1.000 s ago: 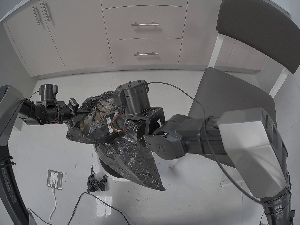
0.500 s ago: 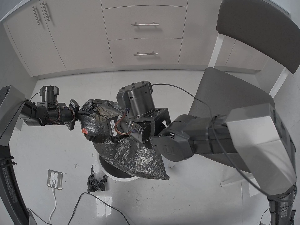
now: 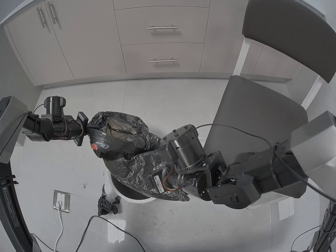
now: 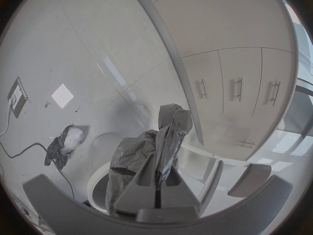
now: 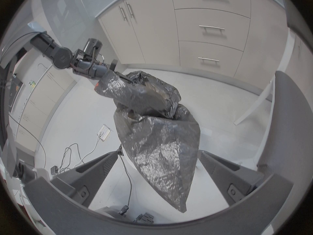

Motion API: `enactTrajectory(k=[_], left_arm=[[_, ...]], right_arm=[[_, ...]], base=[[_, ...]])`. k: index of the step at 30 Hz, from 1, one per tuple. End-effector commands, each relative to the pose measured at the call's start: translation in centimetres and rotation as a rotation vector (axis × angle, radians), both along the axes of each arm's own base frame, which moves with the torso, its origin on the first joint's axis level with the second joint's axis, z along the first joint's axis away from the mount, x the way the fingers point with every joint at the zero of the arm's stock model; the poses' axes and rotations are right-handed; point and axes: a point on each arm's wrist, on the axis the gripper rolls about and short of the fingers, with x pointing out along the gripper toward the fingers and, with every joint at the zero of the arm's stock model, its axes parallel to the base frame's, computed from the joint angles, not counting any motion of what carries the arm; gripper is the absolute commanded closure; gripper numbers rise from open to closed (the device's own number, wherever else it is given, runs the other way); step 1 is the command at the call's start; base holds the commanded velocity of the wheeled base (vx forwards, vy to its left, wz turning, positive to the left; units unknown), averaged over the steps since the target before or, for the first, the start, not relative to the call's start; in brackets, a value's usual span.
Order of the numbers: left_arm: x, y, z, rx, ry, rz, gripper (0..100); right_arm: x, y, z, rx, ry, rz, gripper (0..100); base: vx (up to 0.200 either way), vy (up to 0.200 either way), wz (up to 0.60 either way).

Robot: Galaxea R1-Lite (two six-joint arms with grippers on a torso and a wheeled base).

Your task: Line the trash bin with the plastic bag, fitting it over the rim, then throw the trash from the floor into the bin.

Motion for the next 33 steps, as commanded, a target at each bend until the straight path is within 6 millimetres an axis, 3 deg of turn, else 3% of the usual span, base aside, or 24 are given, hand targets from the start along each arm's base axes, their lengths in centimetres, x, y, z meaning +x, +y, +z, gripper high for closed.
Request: enactTrajectory(k=[1,16,33], left_arm=[[0.0,0.1,0.1,-0.001,-0.003,0.003,100],[-0.3,-0.1,0.7,-0.006,-0.007,0.001,100],[-0.5,0.0,0.9,-0.007,-0.01,0.0,100]], right_arm=[[-0.6,-0.5,-0.8,0.013,0.001,0.0,0],[3.7,2.1,-5.0,0.0,0.013,-0.041,0],[4.6,0.2,-6.5,-0.043,0.044,-0.091,0]], base=[[0.0,0.0,0.0],[0.0,0.0,0.0],[0.0,0.0,0.0]])
